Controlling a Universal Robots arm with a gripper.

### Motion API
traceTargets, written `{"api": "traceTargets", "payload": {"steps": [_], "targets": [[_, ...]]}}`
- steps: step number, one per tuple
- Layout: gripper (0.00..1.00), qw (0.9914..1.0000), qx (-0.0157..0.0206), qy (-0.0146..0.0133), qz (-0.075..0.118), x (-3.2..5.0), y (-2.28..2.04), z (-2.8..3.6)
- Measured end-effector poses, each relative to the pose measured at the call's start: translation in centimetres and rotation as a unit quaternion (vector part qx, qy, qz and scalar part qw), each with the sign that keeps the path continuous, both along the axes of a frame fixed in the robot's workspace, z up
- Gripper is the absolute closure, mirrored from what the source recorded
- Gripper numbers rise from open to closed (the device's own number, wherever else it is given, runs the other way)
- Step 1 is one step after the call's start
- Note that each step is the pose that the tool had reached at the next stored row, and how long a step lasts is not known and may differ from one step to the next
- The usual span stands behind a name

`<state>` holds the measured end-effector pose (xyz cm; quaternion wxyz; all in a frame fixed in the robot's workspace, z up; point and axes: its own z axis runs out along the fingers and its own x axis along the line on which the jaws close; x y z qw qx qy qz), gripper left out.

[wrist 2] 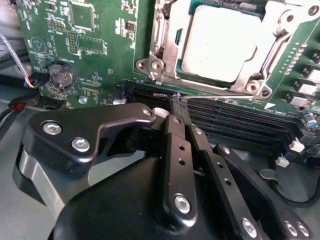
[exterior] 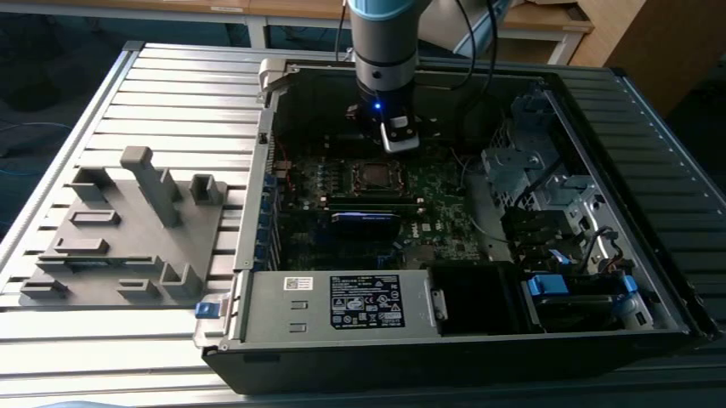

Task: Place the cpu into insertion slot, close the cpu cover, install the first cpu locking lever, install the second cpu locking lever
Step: 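Install the first cpu locking lever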

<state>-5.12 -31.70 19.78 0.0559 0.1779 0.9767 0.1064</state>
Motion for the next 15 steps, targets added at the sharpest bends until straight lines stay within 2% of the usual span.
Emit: {"api": "traceTargets", "payload": {"steps": [3,9,13,15], "targets": [[0.89,0.99999,-0.0024,-0.0020,0.000,-0.05,0.05,-0.03],[0.89,0.99982,-0.0178,-0.0057,-0.001,-0.05,0.10,-0.13],[0.89,0.99971,-0.0229,-0.0080,-0.001,-0.05,0.23,-0.21],[0.89,0.99968,-0.0236,-0.0091,-0.001,-0.05,0.31,-0.28]]}}
